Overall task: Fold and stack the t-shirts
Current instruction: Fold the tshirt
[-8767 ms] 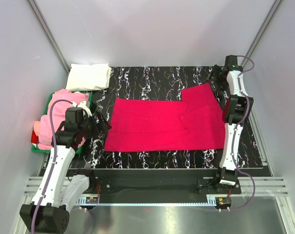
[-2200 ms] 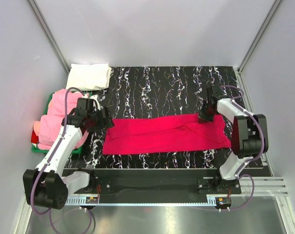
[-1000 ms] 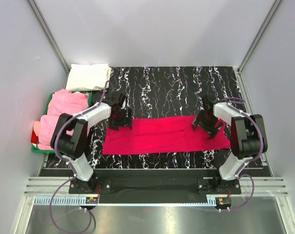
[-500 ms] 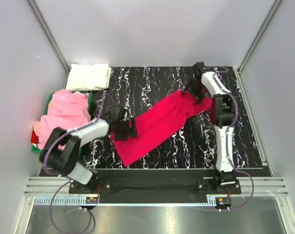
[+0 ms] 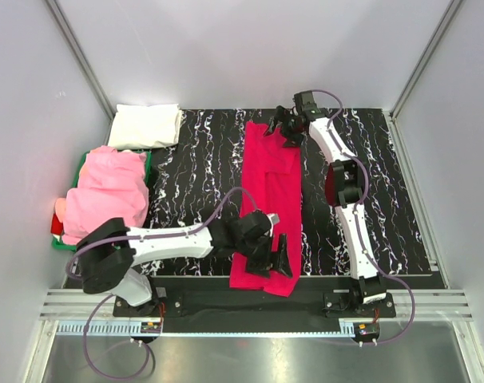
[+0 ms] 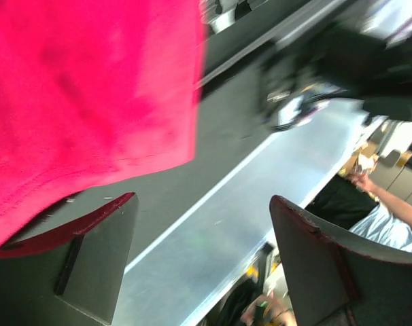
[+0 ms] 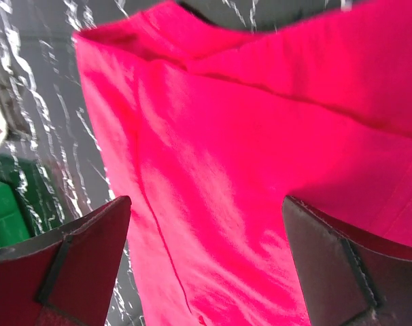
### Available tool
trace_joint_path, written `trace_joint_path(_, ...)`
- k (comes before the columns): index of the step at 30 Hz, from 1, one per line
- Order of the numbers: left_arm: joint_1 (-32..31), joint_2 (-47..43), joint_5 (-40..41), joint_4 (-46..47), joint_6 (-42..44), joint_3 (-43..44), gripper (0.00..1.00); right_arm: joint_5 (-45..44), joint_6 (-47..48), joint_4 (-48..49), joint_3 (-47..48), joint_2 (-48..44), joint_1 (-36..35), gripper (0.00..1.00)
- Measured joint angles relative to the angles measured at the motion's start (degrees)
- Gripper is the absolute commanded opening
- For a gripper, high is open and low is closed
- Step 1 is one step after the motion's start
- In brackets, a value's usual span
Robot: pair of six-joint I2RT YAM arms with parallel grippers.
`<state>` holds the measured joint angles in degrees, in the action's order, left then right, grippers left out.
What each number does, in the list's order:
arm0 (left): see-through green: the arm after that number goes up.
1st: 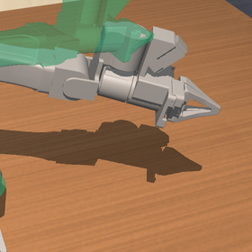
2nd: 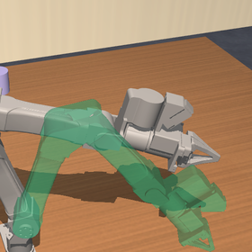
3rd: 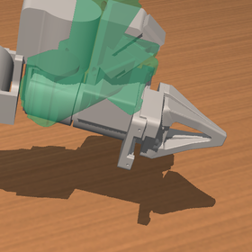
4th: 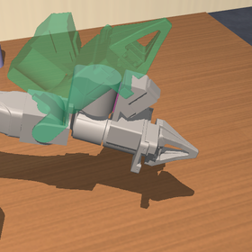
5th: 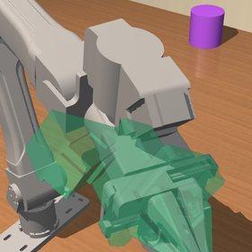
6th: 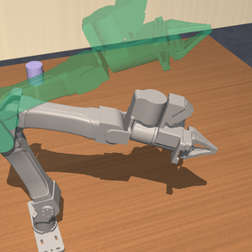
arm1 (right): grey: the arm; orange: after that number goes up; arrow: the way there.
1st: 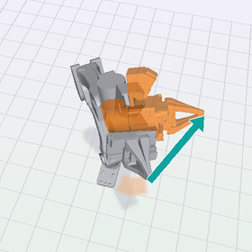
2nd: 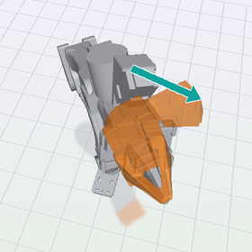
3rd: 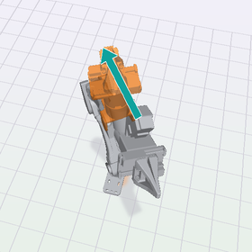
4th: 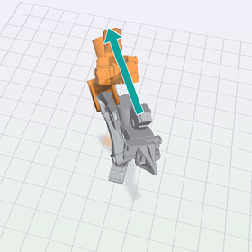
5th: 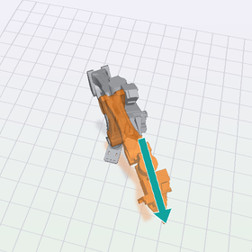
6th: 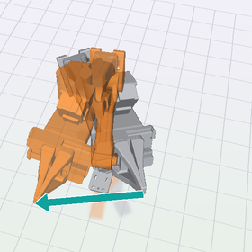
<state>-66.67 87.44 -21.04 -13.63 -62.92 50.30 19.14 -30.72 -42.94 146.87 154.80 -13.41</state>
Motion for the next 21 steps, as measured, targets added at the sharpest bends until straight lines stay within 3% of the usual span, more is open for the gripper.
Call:
trace_joint_path(7, 0.2, -8.9, 6.8, -7.8, 0.2, 4.0, 0.85, 4.6, 0.3, 5.1, 1.6, 0.2, 0.9, 1.00)
trace_joint_path(9, 0.2, -11.7, 10.7, -11.3, 1.0, 4.0, 0.85, 5.1, 0.9, 8.5, -2.5, -1.7, 1.0, 1.00)
trace_joint_path(14, 1.1, -20.3, 19.0, -17.0, 1.9, -0.9, 0.82, -0.3, 2.2, 16.1, -35.5, -21.6, 1.0, 1.00)
trace_joint_path(21, 4.9, -28.4, 21.6, -17.6, 1.8, -16.4, 0.77, -11.5, -3.7, 15.6, -71.3, -62.1, -0.1, 0.98)
